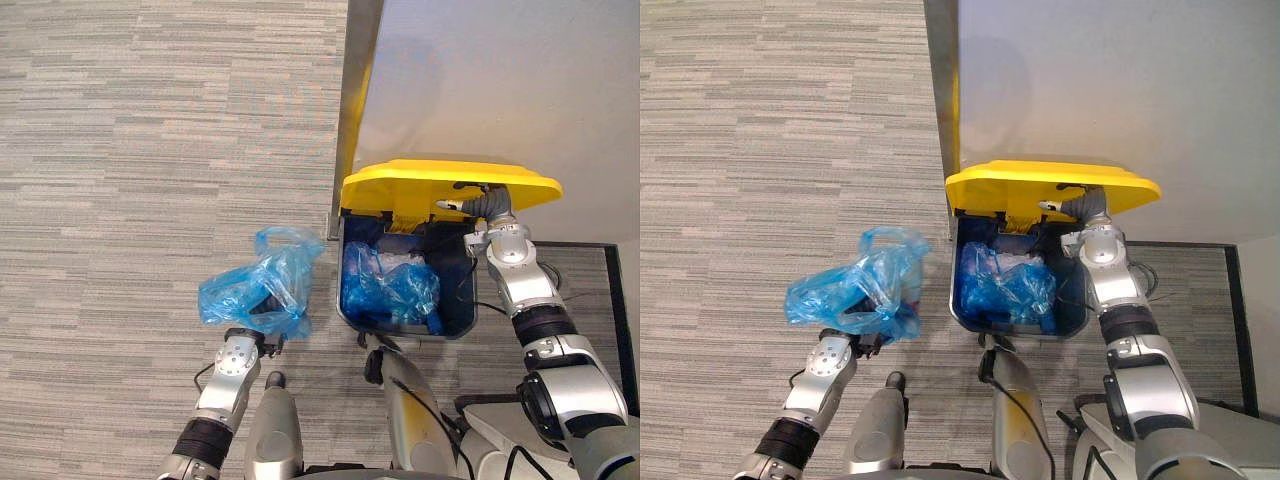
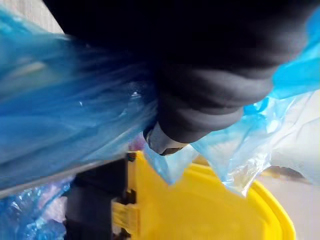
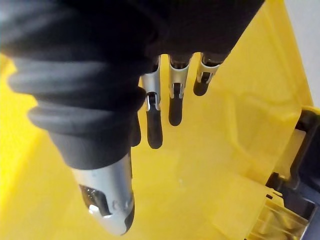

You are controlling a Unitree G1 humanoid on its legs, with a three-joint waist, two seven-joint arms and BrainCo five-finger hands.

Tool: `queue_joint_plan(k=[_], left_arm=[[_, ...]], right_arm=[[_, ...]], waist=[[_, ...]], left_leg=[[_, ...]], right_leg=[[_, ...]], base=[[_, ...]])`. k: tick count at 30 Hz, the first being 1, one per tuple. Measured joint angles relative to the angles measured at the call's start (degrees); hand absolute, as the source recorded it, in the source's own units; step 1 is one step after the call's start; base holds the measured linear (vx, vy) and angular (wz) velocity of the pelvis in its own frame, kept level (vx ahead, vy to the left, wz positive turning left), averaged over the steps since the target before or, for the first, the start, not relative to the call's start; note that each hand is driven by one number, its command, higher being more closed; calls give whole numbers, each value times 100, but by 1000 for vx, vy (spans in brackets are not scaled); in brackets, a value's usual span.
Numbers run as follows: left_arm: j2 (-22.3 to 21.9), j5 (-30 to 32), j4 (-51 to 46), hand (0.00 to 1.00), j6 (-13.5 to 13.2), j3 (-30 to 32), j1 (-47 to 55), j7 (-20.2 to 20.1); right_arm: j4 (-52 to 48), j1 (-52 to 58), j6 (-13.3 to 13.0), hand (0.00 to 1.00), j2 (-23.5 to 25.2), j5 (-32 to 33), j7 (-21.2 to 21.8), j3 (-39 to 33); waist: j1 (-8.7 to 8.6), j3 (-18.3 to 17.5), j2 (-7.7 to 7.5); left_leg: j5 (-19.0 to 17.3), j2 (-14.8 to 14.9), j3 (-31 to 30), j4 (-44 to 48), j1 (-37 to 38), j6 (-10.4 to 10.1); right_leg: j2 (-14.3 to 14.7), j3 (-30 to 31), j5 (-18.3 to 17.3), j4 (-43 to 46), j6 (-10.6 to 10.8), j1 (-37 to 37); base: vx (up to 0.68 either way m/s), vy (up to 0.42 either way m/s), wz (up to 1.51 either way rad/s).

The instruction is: Gather rubbish on tea table into small bin, then transfer packed bag to large trash can.

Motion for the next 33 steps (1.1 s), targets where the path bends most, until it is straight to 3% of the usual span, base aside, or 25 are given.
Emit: queue_joint_plan(k=[8, 11, 15, 22, 33], left_arm=[[-305, -142, -217, 100, -38, -1049, -959, -62], [-412, -147, -183, 100, -38, -1291, -1637, -32], [-536, -162, 370, 100, -40, -1564, -2441, 85], [-709, -202, 1043, 100, -16, -1649, -3258, 234], [-970, -20, 2336, 100, 163, -1647, -4051, 337]], right_arm=[[0, -490, 16, 0, -145, 56, 8, 391], [1, -883, 26, 0, -179, 154, 5, 471], [2, -1208, 53, 0, -181, 177, -1, 744], [7, -1684, 58, 0, -189, 208, -17, 862], [9, -1874, 58, 0, -157, 121, -26, 1025]], waist=[[-154, 115, 66], [-188, 343, 92], [-359, 428, 102], [-473, 504, 127], [-472, 569, 115]], left_leg=[[-35, -81, 117, 113, 9, 10], [-118, -117, 240, 278, -37, 27], [-162, -141, 302, 454, -209, 61], [-238, -187, 404, 658, -534, 117], [-279, -163, 417, 904, -1189, 48]], right_leg=[[-11, 131, 117, -56, -118, 3], [18, 261, 227, -180, -37, 2], [34, 314, 433, -439, 3, -6], [45, 446, 635, -641, 51, -223], [65, 492, 757, -698, 51, -760]], base=[[9, 19, -7], [-43, 23, -20], [-47, 9, -8], [-28, -13, -10], [10, -46, -1]])
